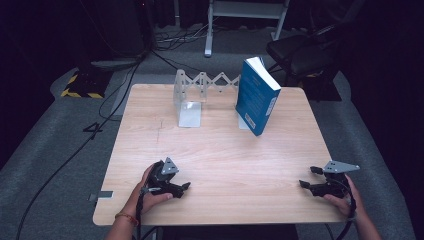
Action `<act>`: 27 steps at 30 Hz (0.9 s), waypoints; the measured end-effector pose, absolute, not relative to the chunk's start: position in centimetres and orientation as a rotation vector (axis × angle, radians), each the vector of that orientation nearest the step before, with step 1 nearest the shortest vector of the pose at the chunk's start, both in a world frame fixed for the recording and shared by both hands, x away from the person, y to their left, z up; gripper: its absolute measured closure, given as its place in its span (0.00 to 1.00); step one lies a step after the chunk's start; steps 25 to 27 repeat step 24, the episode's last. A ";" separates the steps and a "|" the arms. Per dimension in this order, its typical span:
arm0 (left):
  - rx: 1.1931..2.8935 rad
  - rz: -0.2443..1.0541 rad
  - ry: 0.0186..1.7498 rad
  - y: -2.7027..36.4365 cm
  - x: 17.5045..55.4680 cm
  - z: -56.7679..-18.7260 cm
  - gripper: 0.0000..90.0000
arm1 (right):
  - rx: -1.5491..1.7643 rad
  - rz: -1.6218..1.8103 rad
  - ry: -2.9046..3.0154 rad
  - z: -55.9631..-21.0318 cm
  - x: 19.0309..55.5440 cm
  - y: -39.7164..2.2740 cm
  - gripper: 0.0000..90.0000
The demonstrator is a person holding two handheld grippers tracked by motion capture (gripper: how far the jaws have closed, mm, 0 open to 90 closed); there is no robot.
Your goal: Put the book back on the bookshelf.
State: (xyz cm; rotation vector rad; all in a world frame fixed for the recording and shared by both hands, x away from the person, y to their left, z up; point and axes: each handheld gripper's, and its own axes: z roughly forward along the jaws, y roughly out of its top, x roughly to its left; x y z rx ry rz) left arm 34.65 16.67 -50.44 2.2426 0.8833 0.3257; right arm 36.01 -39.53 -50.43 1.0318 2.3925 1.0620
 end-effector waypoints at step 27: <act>2.240 0.332 0.895 16.5 35.1 -50.4 0.14 | 1.047 1.054 2.383 -50.4 36.0 -39.5 0.23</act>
